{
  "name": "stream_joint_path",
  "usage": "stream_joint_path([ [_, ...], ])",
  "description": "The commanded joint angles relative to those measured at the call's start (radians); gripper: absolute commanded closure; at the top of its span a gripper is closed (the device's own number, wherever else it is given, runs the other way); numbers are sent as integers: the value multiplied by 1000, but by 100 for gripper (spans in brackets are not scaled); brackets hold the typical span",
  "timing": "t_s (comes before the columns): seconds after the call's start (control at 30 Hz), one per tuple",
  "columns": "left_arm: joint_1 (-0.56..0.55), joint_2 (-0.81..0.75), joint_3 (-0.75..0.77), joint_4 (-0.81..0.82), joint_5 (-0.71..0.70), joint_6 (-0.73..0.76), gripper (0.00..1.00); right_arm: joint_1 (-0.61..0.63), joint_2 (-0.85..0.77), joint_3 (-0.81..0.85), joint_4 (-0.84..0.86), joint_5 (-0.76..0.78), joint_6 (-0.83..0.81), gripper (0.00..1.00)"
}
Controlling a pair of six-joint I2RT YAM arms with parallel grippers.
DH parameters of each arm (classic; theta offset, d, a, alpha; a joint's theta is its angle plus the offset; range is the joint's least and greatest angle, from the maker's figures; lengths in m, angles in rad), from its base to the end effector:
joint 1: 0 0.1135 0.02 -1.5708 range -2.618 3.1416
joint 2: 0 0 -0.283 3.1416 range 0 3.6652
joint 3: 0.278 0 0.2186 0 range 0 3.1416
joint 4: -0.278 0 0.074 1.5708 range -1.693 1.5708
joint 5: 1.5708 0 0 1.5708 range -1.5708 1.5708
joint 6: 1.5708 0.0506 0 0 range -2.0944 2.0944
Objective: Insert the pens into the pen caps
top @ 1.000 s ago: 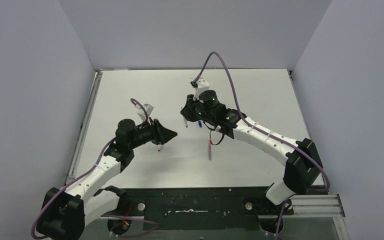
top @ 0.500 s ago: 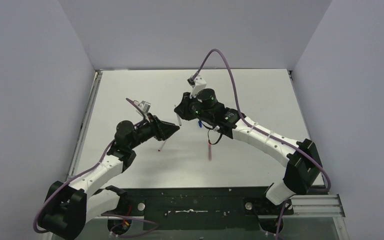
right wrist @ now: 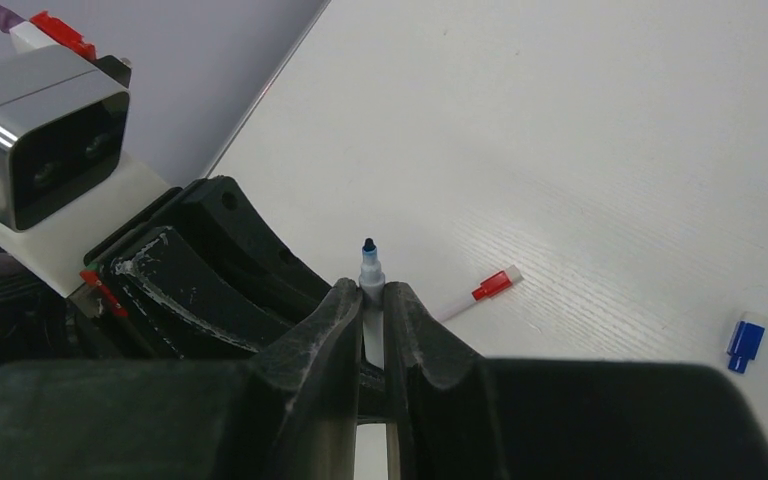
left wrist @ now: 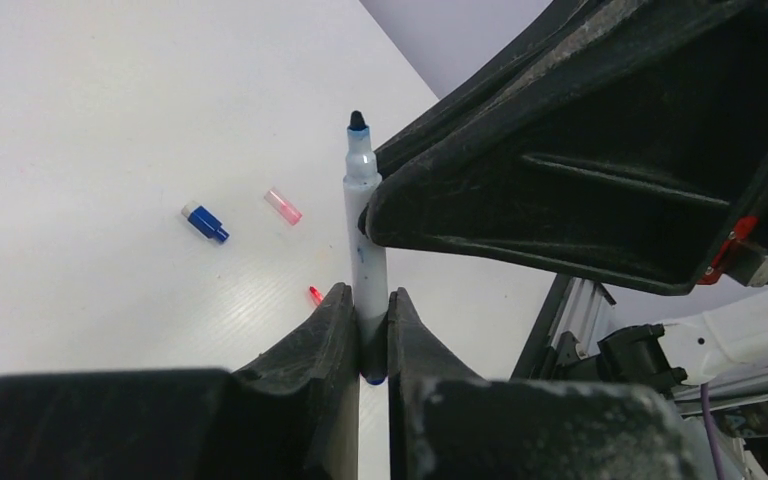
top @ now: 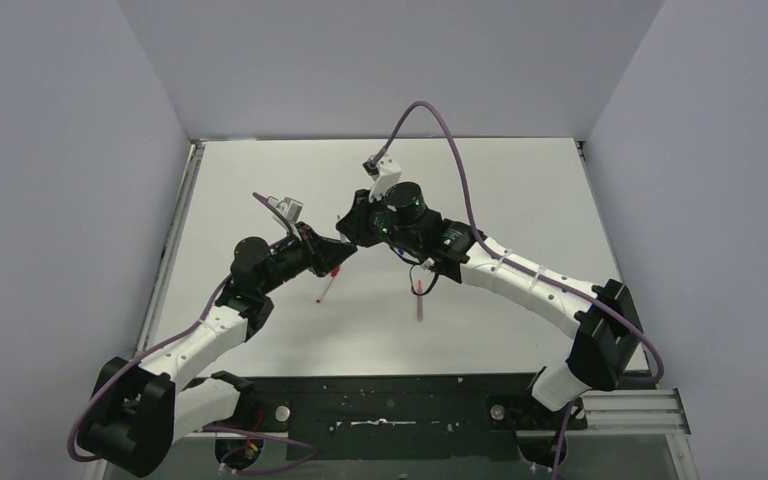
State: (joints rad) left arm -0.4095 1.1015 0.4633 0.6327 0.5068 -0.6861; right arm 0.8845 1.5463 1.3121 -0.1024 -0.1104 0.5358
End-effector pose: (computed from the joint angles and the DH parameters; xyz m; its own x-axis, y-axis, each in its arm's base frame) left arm 0.1873 -0.1081 0.2882 -0.5065 -0.3840 -0.7720 0.6106 0.4724 -0.6356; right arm 0.2167 0.2733 0.3649 -0.6061 0.0608 -0.7930 -0.6109 0.6028 0.5132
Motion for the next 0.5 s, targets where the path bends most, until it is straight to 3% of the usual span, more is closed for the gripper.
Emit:
stream_joint_path([
  [0.0, -3, -7, 54, 47, -8, 36, 100, 10, -18, 45, 53, 2, 1, 100],
  [0.1, -3, -19, 49, 20, -9, 57, 100, 9, -21, 51, 41, 18, -11, 100],
  [0.13, -4, -25, 49, -3, -13, 69, 100, 3, -25, 52, 31, 34, -17, 90],
  [0.2, -3, -35, 54, -74, -21, 98, 100, -23, -37, 49, 9, 69, -27, 60],
  [0.23, -3, -39, 57, -112, -23, 114, 100, -52, -47, 44, -2, 79, -26, 52],
  [0.37, -3, -72, 70, -282, -33, 193, 100, -206, -53, 45, -110, 93, -11, 50],
  [0.47, -5, -97, 76, -405, -53, 245, 100, -289, 37, 126, -268, 67, -55, 50],
])
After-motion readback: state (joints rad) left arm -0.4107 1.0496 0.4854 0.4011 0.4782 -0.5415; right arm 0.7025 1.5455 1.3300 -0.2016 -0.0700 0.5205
